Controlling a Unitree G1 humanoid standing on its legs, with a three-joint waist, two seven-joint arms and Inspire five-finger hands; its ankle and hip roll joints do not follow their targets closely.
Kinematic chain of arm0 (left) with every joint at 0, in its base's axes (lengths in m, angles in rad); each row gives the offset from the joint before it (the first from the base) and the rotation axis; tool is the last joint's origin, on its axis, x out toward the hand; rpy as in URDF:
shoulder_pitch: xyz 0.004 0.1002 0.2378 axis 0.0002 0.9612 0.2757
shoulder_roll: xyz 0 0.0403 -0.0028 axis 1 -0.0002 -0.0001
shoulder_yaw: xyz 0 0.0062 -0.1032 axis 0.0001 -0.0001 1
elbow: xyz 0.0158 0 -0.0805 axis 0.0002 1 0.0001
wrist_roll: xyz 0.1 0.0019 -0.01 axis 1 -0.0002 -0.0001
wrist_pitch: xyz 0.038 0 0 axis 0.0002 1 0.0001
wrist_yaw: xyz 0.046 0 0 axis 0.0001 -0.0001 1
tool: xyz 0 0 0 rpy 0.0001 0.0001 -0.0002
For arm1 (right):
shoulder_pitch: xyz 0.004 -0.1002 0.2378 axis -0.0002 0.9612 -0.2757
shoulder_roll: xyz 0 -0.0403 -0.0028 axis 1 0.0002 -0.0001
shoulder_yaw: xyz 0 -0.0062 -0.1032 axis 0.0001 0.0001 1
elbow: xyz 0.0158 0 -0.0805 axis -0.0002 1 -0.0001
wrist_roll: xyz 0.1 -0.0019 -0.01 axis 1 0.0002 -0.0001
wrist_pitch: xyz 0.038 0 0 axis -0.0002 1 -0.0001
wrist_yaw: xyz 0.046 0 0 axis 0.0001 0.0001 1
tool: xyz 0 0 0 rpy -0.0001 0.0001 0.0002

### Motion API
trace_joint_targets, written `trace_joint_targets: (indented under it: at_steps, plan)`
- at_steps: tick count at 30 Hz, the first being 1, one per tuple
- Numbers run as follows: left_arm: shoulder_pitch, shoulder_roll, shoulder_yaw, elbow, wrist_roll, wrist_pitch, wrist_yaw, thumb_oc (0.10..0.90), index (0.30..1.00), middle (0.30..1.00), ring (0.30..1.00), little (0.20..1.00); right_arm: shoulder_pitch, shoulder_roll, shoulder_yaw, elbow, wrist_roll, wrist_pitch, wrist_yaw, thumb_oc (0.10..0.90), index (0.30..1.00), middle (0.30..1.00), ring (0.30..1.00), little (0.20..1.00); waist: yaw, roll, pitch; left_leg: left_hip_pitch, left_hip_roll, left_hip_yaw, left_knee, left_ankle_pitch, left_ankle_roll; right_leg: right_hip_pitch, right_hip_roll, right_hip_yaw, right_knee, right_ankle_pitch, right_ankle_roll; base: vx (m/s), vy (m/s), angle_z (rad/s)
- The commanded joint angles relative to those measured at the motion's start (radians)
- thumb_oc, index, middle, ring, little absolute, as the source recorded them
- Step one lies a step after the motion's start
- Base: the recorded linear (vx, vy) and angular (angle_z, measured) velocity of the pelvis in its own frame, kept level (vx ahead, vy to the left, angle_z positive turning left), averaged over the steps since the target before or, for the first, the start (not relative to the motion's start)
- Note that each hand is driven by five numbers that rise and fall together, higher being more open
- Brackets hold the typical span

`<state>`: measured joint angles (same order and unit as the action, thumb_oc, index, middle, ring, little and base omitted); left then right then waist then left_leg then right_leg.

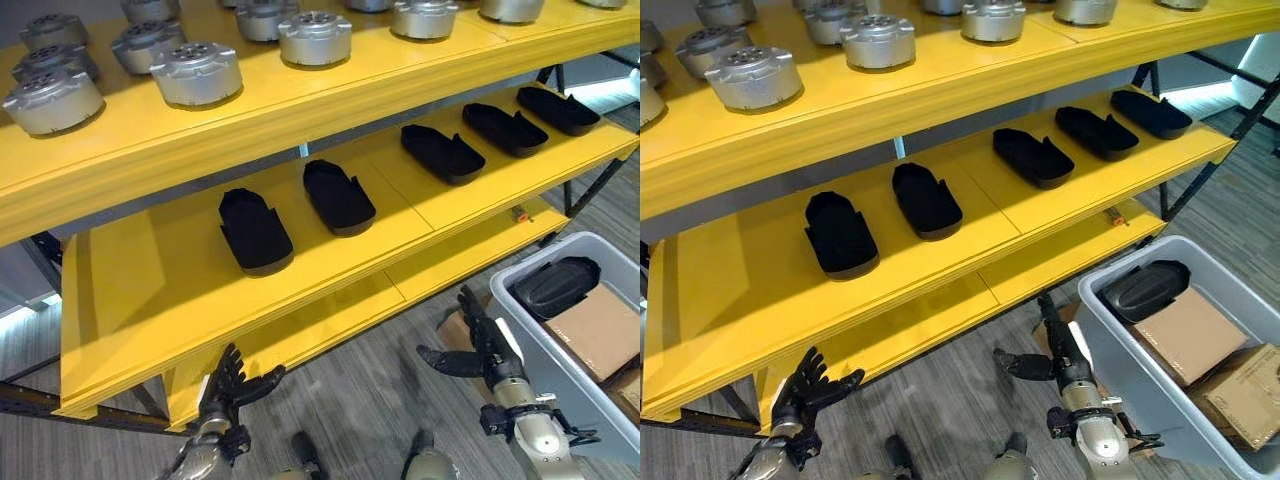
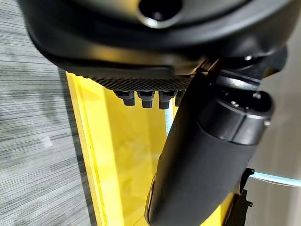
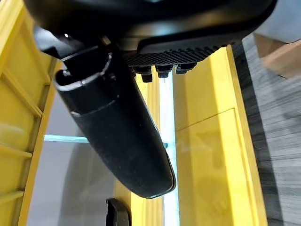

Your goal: Move parts from the plastic box to the shelf.

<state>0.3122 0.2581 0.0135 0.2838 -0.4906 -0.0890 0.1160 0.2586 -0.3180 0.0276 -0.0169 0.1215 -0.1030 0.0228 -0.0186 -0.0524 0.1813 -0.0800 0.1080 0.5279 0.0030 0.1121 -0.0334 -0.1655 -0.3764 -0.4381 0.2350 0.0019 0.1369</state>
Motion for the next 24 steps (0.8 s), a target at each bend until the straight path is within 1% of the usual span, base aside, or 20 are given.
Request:
trace_joint_targets:
  at_steps: [1,2,3,4,5,6,7,8,9,10,12,13,14,15,17,20,21,24]
  plan:
    - [-0.013,0.02,0.058,-0.104,-0.005,-0.08,-0.036,0.9,1.0,1.0,1.0,1.0,-0.053,-0.024,-0.056,-0.097,0.019,-0.09,0.003,0.9,1.0,1.0,1.0,1.0,-0.018,-0.01,-0.046,0.071,0.049,-0.034,0.05,-0.143,-0.01,0.168,-0.028,0.041,-0.226,0.193,0.113,0.03,-0.308,-1.0]
    - [-0.005,0.016,0.061,-0.108,-0.008,-0.081,-0.04,0.9,1.0,1.0,1.0,1.0,-0.043,-0.025,-0.06,-0.106,0.022,-0.09,0.008,0.9,1.0,1.0,1.0,1.0,-0.019,-0.007,-0.048,0.073,0.065,-0.026,0.054,-0.136,-0.019,0.174,-0.017,0.042,-0.239,0.187,0.11,0.03,-0.315,-0.97]
    - [0.0,0.013,0.062,-0.107,-0.012,-0.079,-0.044,0.9,1.0,1.0,1.0,1.0,-0.027,-0.025,-0.068,-0.11,0.029,-0.092,0.011,0.9,1.0,1.0,1.0,1.0,-0.023,-0.002,-0.051,0.077,0.085,-0.016,0.053,-0.122,-0.033,0.182,-0.001,0.038,-0.25,0.167,0.105,0.02,-0.141,-0.45]
    - [0.001,0.013,0.061,-0.107,-0.012,-0.08,-0.044,0.9,1.0,1.0,1.0,1.0,-0.025,-0.025,-0.069,-0.111,0.029,-0.092,0.012,0.9,1.0,1.0,1.0,1.0,-0.022,0.0,-0.051,0.078,0.088,-0.017,0.053,-0.12,-0.035,0.184,0.003,0.037,-0.25,0.166,0.103,0.03,-0.216,-0.34]
    - [0.008,0.007,0.056,-0.114,-0.011,-0.078,-0.052,0.9,1.0,1.0,1.0,1.0,-0.005,-0.033,-0.08,-0.113,0.029,-0.092,0.015,0.9,1.0,1.0,1.0,1.0,-0.029,0.011,-0.055,0.085,0.118,-0.005,0.047,-0.097,-0.056,0.194,0.025,0.029,-0.264,0.136,0.09,0.03,-0.223,-0.32]
    - [0.008,0.004,0.052,-0.116,-0.011,-0.075,-0.056,0.9,1.0,1.0,1.0,1.0,0.001,-0.032,-0.086,-0.113,0.03,-0.093,0.012,0.9,1.0,1.0,1.0,1.0,-0.034,0.022,-0.057,0.088,0.137,0.0,0.046,-0.083,-0.069,0.197,0.041,0.03,-0.269,0.116,0.08,0.04,-0.276,-0.34]
    - [0.008,0.001,0.05,-0.116,-0.011,-0.076,-0.057,0.9,1.0,1.0,1.0,1.0,0.006,-0.034,-0.09,-0.112,0.032,-0.094,0.01,0.9,1.0,1.0,1.0,1.0,-0.04,0.031,-0.056,0.091,0.152,0.004,0.042,-0.07,-0.08,0.197,0.057,0.035,-0.274,0.103,0.072,0.02,-0.146,-0.16]
    - [0.008,0.0,0.049,-0.116,-0.011,-0.076,-0.057,0.9,1.0,1.0,1.0,1.0,0.006,-0.035,-0.091,-0.112,0.032,-0.094,0.01,0.9,1.0,1.0,1.0,1.0,-0.039,0.034,-0.056,0.092,0.155,0.005,0.041,-0.068,-0.082,0.197,0.06,0.036,-0.274,0.102,0.07,0.02,-0.112,-0.16]
    - [0.008,-0.004,0.045,-0.117,-0.008,-0.076,-0.061,0.9,1.0,1.0,1.0,1.0,0.011,-0.036,-0.096,-0.113,0.03,-0.095,0.006,0.9,1.0,1.0,1.0,1.0,-0.048,0.043,-0.056,0.097,0.168,0.016,0.037,-0.054,-0.091,0.198,0.072,0.04,-0.279,0.09,0.067,0.05,-0.131,-0.18]
    - [0.015,-0.014,0.041,-0.115,-0.005,-0.074,-0.067,0.9,1.0,1.0,1.0,1.0,0.025,-0.037,-0.108,-0.12,0.035,-0.097,0.004,0.9,1.0,1.0,1.0,1.0,-0.06,0.059,-0.059,0.116,0.189,0.036,0.023,-0.033,-0.108,0.206,0.096,0.047,-0.292,0.073,0.056,0.07,-0.171,-0.15]
    - [0.019,-0.022,0.031,-0.113,-0.001,-0.073,-0.07,0.9,1.0,1.0,1.0,1.0,0.033,-0.041,-0.114,-0.115,0.04,-0.096,-0.001,0.9,1.0,1.0,1.0,1.0,-0.075,0.075,-0.058,0.131,0.209,0.049,0.013,-0.012,-0.122,0.206,0.123,0.066,-0.297,0.056,0.044,0.05,-0.136,-0.26]
    - [0.019,-0.023,0.03,-0.113,-0.001,-0.074,-0.07,0.9,1.0,1.0,1.0,1.0,0.033,-0.042,-0.114,-0.115,0.04,-0.096,-0.001,0.9,1.0,1.0,1.0,1.0,-0.074,0.077,-0.057,0.132,0.211,0.051,0.012,-0.01,-0.123,0.206,0.126,0.067,-0.297,0.055,0.043,0.02,-0.106,-0.31]
    - [0.02,-0.024,0.026,-0.116,0.001,-0.075,-0.07,0.9,1.0,1.0,1.0,1.0,0.036,-0.043,-0.119,-0.115,0.041,-0.099,-0.008,0.9,1.0,1.0,1.0,1.0,-0.083,0.085,-0.054,0.139,0.221,0.056,0.008,0.001,-0.129,0.202,0.138,0.079,-0.294,0.045,0.036,0.02,-0.152,-0.39]
    - [0.022,-0.028,0.02,-0.122,0.004,-0.074,-0.074,0.9,1.0,1.0,1.0,1.0,0.043,-0.044,-0.126,-0.116,0.042,-0.099,-0.012,0.9,1.0,1.0,1.0,1.0,-0.096,0.096,-0.051,0.141,0.237,0.065,0.007,0.02,-0.139,0.195,0.159,0.095,-0.288,0.027,0.024,0.03,-0.197,-0.29]
    - [0.018,-0.03,0.01,-0.127,0.008,-0.072,-0.078,0.9,1.0,1.0,1.0,1.0,0.053,-0.041,-0.137,-0.114,0.043,-0.101,-0.021,0.9,1.0,1.0,1.0,1.0,-0.108,0.109,-0.049,0.148,0.259,0.071,0.01,0.052,-0.156,0.189,0.186,0.108,-0.276,0.004,0.006,0.04,-0.189,-0.24]
    - [0.0,-0.03,-0.009,-0.13,0.012,-0.071,-0.076,0.9,1.0,1.0,1.0,1.0,0.059,-0.04,-0.144,-0.109,0.049,-0.105,-0.034,0.9,1.0,1.0,1.0,1.0,-0.127,0.122,-0.045,0.155,0.29,0.076,0.004,0.103,-0.175,0.172,0.226,0.128,-0.248,-0.028,-0.019,0.03,-0.16,-0.21]
    - [-0.001,-0.03,-0.01,-0.13,0.012,-0.071,-0.076,0.9,1.0,1.0,1.0,1.0,0.06,-0.04,-0.144,-0.109,0.049,-0.105,-0.034,0.9,1.0,1.0,1.0,1.0,-0.126,0.124,-0.044,0.156,0.293,0.076,0.003,0.106,-0.177,0.171,0.229,0.128,-0.245,-0.03,-0.021,0.03,-0.161,-0.17]
    - [-0.029,-0.024,-0.024,-0.126,0.014,-0.076,-0.066,0.9,1.0,1.0,1.0,1.0,0.064,-0.044,-0.146,-0.113,0.045,-0.114,-0.047,0.9,1.0,1.0,1.0,1.0,-0.142,0.127,-0.041,0.158,0.338,0.083,0.002,0.156,-0.196,0.147,0.278,0.147,-0.212,-0.064,-0.05,0.03,-0.228,-0.17]
